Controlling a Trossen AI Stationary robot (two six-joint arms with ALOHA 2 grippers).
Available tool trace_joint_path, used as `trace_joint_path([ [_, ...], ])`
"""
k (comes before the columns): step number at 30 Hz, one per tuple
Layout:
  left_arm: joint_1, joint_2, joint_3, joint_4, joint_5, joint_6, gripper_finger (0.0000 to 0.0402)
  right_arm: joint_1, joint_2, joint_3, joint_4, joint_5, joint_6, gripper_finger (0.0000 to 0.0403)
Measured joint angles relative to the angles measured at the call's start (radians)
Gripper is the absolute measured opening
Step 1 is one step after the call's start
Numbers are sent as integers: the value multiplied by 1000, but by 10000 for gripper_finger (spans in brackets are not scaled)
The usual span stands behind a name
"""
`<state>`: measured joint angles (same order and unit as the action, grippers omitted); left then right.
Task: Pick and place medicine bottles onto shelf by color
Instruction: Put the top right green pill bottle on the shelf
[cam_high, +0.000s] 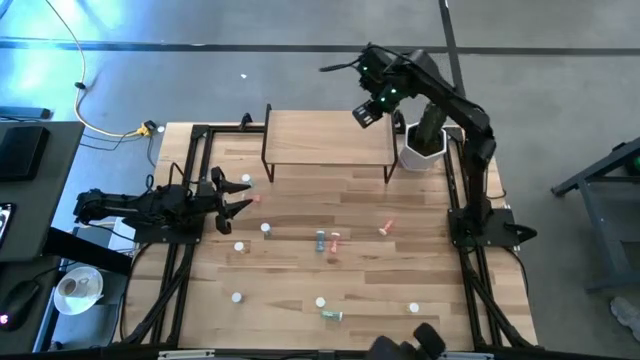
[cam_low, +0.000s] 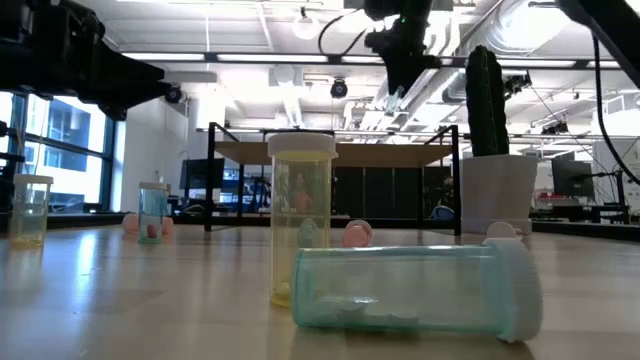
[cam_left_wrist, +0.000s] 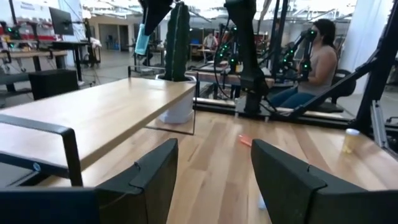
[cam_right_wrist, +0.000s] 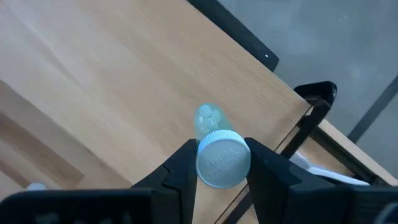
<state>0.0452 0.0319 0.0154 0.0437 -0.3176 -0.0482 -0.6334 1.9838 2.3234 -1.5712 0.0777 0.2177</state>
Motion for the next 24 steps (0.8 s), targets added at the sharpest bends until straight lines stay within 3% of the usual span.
trace_joint_path([
  [24, 0, 3, 1, 7, -10, 9, 195, -44, 72, -2, 0, 44, -106, 103],
])
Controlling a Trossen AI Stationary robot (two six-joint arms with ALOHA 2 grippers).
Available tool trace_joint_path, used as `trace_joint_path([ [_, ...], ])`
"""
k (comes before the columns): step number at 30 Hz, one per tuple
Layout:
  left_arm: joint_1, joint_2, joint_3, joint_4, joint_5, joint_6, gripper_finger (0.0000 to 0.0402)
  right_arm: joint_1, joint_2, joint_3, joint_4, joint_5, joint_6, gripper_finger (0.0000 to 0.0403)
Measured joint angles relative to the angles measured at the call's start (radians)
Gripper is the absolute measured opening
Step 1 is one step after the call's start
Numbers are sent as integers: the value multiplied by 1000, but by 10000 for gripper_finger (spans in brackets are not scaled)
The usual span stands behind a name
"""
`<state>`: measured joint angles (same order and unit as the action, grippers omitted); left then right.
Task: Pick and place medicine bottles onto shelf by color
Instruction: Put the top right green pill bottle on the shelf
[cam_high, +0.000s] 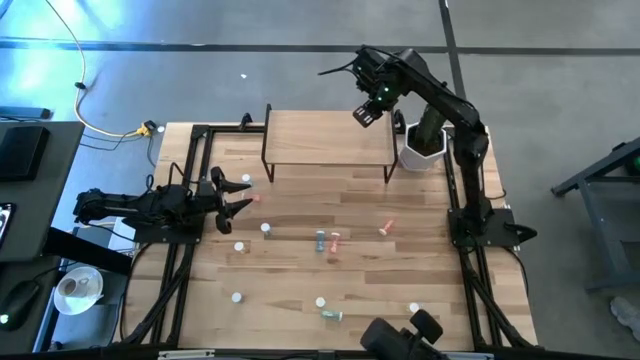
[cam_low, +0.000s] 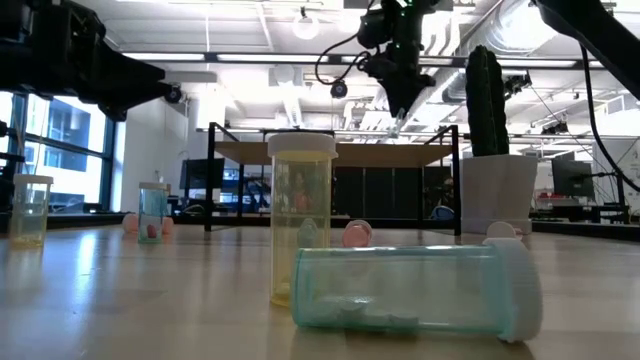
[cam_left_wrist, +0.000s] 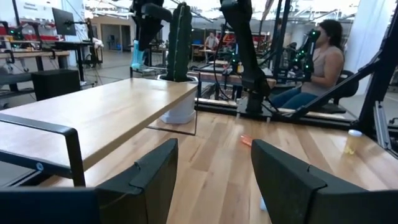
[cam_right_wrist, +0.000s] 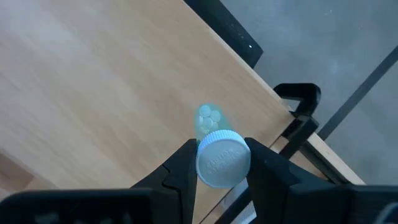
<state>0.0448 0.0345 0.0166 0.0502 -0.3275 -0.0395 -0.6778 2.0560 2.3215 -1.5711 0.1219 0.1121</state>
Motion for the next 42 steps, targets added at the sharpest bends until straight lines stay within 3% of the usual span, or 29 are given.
trace_joint_path([
  [12, 0, 0, 0, 0, -28, -12, 195, 60, -53, -5, 1, 4, -42, 103],
  [20, 0, 0, 0, 0, -28, -10, 195, 96, -170, -197, 8, 58, -12, 103],
  [42, 0, 0, 0, 0, -51, -9, 195, 23, -108, -203, 64, 26, -35, 103],
])
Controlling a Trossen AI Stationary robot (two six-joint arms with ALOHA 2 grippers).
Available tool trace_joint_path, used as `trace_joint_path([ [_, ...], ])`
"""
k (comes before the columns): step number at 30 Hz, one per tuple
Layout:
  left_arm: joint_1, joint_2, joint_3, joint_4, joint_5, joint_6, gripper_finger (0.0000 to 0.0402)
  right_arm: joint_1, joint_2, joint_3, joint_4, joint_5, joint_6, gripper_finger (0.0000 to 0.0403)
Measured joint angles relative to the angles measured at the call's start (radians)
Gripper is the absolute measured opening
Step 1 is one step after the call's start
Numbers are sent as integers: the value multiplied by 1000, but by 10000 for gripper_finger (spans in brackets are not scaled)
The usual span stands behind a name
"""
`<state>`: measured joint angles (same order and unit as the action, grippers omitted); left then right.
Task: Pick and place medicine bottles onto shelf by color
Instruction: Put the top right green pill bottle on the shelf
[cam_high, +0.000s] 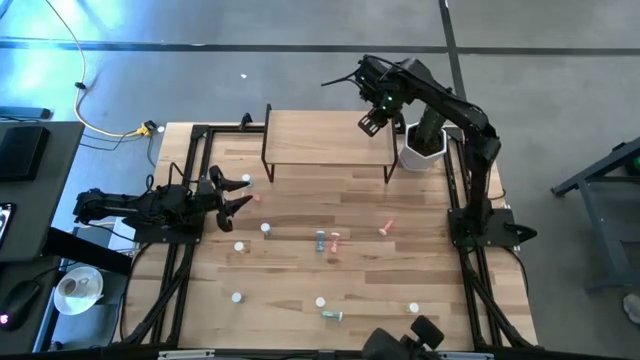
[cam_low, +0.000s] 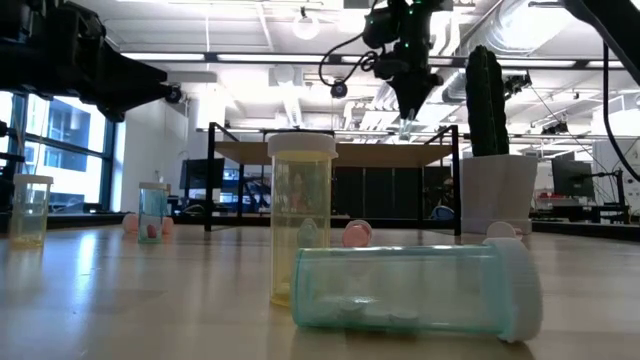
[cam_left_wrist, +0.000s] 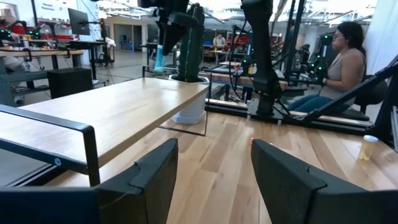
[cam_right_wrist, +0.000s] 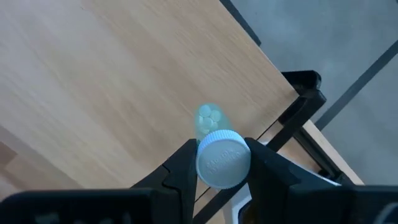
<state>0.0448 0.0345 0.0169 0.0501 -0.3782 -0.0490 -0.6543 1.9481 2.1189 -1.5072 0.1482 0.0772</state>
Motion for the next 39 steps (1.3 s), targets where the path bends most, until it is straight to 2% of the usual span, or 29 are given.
trace_joint_path([
  [39, 0, 0, 0, 0, 1, 1, 195, -11, 64, -8, -2, -9, -7, 103],
])
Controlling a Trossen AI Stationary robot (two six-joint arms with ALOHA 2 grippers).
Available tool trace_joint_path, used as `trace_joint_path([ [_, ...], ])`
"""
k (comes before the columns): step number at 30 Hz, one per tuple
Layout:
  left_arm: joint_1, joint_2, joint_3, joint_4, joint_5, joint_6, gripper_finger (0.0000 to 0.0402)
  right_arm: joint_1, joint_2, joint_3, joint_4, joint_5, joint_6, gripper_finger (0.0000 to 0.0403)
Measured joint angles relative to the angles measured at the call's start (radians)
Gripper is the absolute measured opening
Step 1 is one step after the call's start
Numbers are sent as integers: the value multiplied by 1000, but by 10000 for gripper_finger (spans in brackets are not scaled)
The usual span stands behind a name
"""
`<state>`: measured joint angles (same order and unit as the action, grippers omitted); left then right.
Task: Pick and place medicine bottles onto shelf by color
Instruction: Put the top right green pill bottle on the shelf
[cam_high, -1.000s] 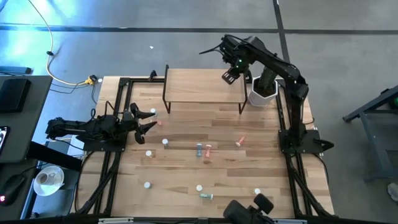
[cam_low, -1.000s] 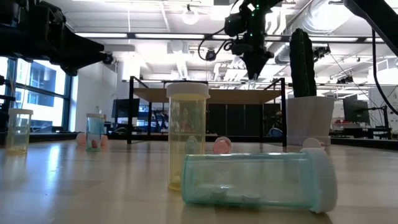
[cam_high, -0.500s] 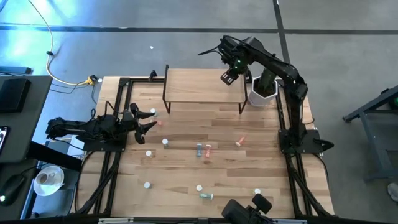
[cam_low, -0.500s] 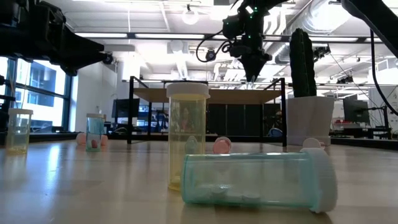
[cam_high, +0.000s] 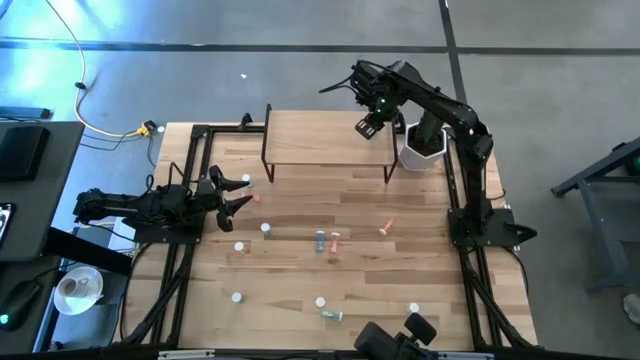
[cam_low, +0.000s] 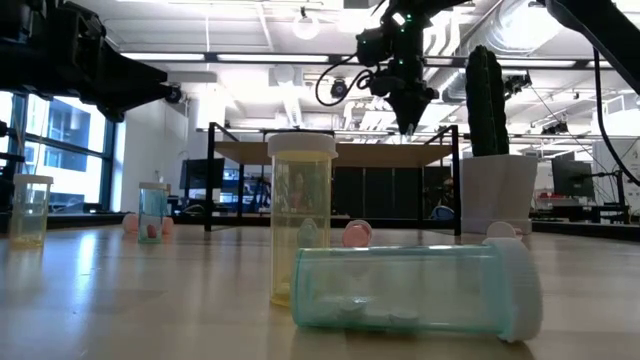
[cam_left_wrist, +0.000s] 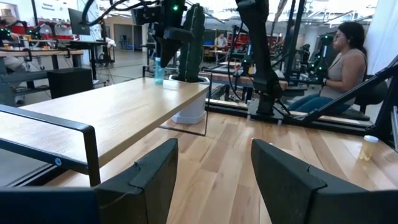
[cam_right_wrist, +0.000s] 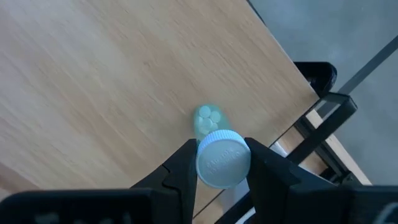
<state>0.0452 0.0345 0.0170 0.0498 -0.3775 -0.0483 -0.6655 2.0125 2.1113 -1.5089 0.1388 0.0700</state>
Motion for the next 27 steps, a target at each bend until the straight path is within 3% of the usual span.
trace_joint_path([
  [23, 0, 0, 0, 0, 0, 0, 195, 0, 0, 0, 28, 5, -44, 104],
  [27, 0, 0, 0, 0, 0, 0, 195, -2, 0, 1, 19, -42, -45, 104],
])
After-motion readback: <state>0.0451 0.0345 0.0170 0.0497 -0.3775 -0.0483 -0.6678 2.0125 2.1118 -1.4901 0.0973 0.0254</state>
